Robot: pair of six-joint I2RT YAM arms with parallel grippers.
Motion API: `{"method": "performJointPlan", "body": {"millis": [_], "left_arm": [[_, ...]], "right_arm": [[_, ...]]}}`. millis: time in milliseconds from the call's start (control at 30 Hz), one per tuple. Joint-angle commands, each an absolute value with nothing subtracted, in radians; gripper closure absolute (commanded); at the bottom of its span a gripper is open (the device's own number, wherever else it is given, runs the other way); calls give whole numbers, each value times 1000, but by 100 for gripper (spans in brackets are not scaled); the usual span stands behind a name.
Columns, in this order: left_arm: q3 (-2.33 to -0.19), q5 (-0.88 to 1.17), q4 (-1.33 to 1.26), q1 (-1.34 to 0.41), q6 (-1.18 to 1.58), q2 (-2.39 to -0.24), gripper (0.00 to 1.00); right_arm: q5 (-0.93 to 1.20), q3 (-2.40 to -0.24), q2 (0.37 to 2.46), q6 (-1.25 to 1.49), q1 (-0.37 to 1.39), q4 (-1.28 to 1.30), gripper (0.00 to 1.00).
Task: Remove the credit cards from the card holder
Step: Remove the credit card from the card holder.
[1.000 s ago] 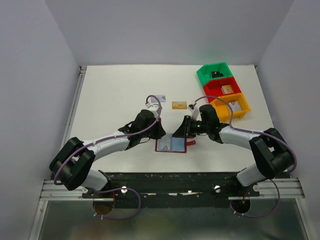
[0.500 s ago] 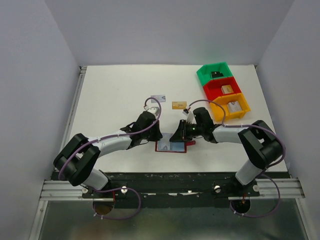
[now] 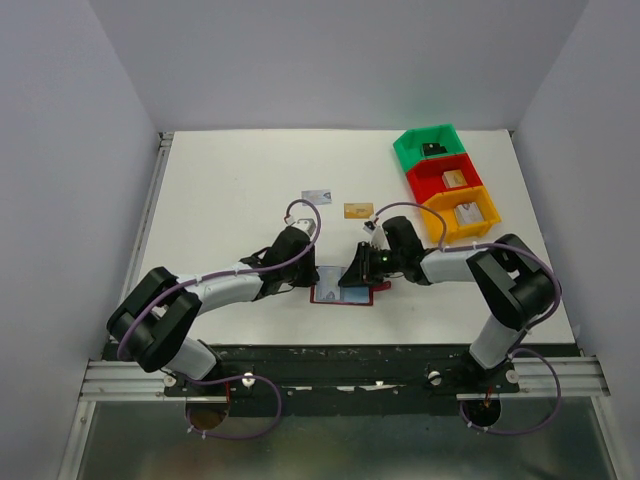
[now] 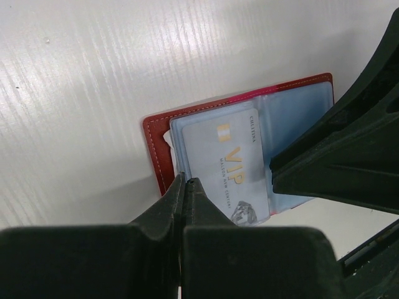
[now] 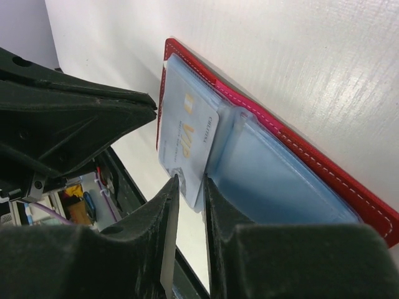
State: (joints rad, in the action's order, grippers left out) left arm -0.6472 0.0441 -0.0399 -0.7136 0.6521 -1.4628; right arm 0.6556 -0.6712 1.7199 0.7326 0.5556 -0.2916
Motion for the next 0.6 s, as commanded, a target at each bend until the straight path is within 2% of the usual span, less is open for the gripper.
{"method": "performJointPlan", "body": {"millis": [0,567], "left_arm": [[-635,8,-8,-709,655,-1448,100],[-600,12,-77,-710,653,-1368,100]], "right_arm": [[620,-689,1746,721,561,-281,70],[603,-673,1674,722,563,-275,66]]}}
